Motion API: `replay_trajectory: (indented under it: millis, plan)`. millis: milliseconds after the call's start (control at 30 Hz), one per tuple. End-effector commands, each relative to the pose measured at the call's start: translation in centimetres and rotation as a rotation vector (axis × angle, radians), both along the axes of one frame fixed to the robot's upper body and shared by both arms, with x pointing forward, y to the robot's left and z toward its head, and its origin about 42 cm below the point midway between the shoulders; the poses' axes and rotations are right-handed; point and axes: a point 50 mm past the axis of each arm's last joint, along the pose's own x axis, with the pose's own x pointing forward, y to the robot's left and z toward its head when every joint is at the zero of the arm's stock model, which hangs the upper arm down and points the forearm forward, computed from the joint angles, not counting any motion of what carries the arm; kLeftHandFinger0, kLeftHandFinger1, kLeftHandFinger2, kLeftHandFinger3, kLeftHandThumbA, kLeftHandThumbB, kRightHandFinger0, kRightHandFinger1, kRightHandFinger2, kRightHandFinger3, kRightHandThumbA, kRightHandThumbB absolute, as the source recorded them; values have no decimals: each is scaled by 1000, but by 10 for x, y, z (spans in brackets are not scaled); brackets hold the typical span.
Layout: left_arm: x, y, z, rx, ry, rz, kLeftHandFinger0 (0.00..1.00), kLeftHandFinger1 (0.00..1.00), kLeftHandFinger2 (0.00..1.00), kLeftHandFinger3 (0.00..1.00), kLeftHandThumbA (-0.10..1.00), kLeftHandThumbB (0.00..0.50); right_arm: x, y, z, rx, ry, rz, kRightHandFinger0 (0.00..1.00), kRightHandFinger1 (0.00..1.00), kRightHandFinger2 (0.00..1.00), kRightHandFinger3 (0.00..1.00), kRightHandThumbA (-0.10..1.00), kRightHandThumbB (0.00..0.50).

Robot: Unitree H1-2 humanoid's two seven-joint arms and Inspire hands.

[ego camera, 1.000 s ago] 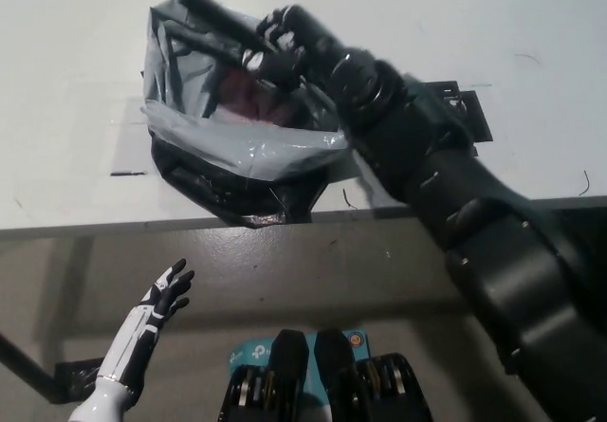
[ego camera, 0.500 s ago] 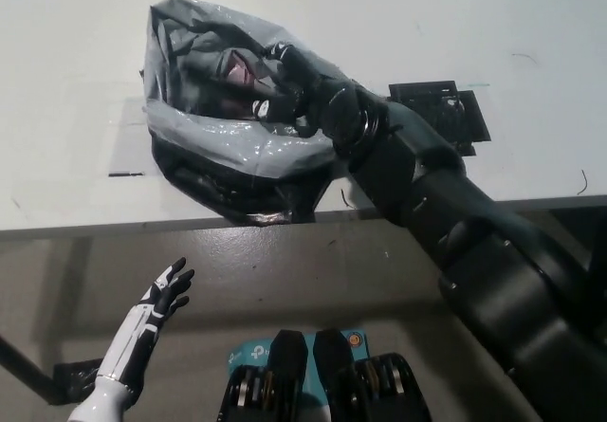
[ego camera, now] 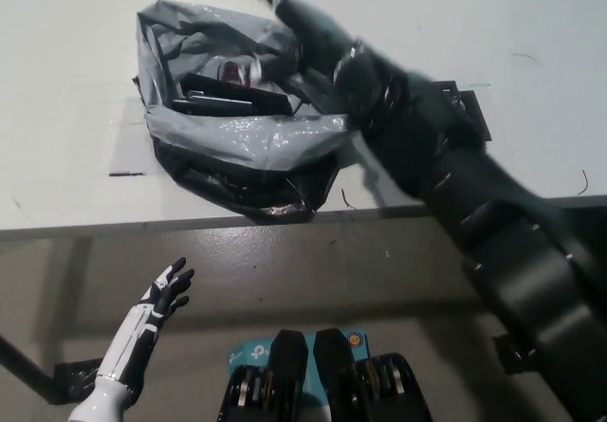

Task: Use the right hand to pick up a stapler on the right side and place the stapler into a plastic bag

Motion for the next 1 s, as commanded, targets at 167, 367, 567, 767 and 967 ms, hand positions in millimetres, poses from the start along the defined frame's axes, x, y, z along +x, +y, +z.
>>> replay_trajectory:
  millis: [167, 367, 567, 767, 967]
  plan:
    - [4, 3, 11, 19, -63, -26, 1000, 1000, 1000, 1000, 1000, 297, -52, -39, 176, 406, -376, 260, 1000, 1000, 1000, 1000, 1000, 500]
    - [6, 4, 13, 13, -60, -8, 1000, 1000, 1000, 1000, 1000, 291, -117, -108, 200, 466, -550, 297, 1000, 1000, 1000, 1000, 1000, 473]
    - [10, 4, 17, 7, -70, -16, 1000, 1000, 1000, 1000, 1000, 284, -219, -214, 147, 403, -780, 189, 1000, 1000, 1000, 1000, 1000, 437]
    - [22, 7, 23, 11, -91, -16, 1000, 1000, 1000, 1000, 1000, 279, -311, -230, 43, 421, -764, 157, 1000, 1000, 1000, 1000, 1000, 456]
    - [25, 6, 22, 12, -92, -22, 1000, 1000, 1000, 1000, 1000, 251, -348, -206, -27, 498, -671, 198, 1000, 1000, 1000, 1000, 1000, 389]
